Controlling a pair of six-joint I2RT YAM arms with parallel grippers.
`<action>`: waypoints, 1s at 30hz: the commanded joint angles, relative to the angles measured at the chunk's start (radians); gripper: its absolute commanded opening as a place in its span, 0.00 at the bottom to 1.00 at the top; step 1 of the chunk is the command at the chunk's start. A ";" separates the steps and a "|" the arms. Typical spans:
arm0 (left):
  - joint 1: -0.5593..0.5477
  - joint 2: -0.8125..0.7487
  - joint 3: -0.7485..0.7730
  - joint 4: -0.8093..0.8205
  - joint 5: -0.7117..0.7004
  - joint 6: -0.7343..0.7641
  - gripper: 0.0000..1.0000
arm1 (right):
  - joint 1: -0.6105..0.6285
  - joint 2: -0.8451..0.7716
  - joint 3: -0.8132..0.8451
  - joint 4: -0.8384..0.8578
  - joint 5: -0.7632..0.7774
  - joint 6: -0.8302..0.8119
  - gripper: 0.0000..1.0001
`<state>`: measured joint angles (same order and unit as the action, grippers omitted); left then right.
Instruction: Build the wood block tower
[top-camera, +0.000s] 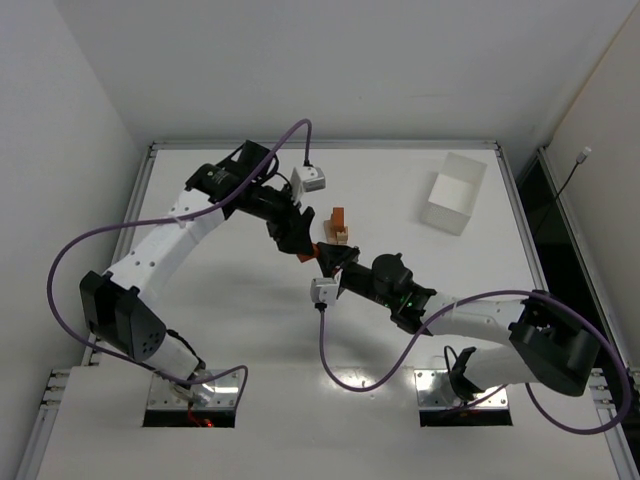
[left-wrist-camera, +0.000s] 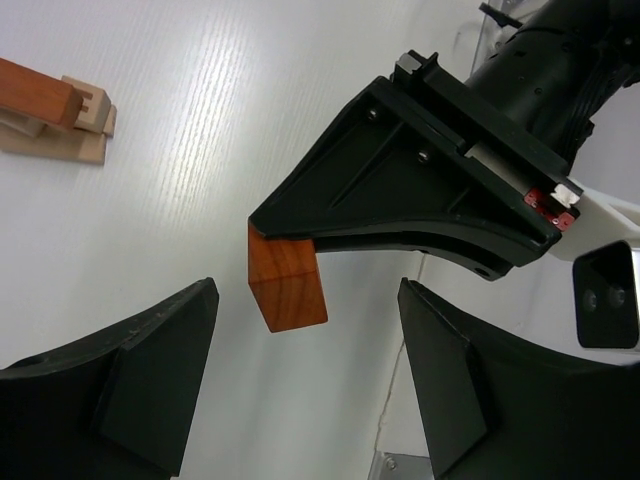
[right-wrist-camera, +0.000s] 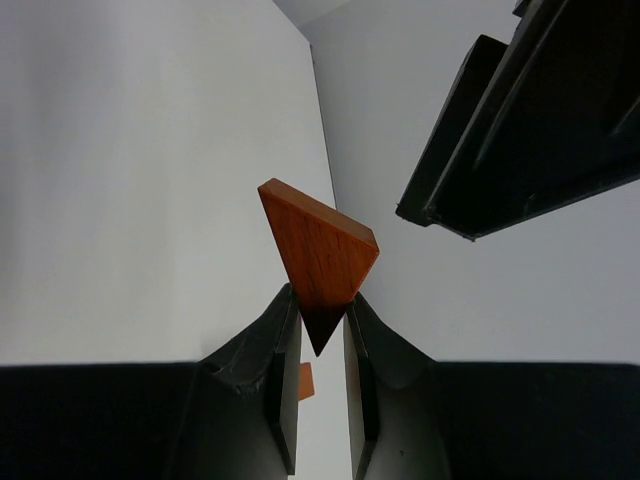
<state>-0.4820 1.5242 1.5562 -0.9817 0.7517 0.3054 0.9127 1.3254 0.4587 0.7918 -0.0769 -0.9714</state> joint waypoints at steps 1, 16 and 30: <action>-0.017 0.007 0.028 0.034 -0.031 0.008 0.70 | 0.006 -0.002 0.041 0.063 -0.003 -0.001 0.00; -0.026 0.056 0.001 0.074 -0.072 -0.015 0.70 | 0.006 -0.002 0.041 0.073 0.025 -0.001 0.00; -0.026 0.074 -0.018 0.064 -0.054 -0.006 0.48 | 0.006 -0.002 0.041 0.073 0.052 -0.001 0.00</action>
<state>-0.4965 1.5898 1.5471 -0.9306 0.6701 0.2810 0.9127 1.3254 0.4595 0.7925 -0.0311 -0.9733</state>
